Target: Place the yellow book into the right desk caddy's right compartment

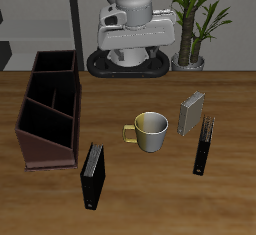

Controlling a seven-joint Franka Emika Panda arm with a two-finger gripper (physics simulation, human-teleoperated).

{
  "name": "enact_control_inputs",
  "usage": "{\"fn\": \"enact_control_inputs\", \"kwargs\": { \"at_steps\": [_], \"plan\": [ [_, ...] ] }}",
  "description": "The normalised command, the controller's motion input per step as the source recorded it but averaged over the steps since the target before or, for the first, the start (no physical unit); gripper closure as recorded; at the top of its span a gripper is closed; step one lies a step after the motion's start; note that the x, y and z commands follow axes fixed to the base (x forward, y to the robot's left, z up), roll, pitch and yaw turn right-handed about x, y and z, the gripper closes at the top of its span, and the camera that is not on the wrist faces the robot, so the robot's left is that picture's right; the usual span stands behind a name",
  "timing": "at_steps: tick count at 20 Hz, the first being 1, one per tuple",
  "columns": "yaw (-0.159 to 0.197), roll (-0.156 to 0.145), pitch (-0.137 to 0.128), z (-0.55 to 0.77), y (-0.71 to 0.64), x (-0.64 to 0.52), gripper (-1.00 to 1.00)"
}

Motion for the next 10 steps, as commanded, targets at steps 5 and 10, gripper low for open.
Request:
{"fn": "enact_control_inputs", "kwargs": {
  "at_steps": [5, 10],
  "plan": [
    [-0.009, -0.012, -0.010, -0.03, 0.10, -0.02, -1.00],
    [-0.024, -0.042, -0.024, -0.04, 0.16, -0.02, -1.00]
  ]
}}
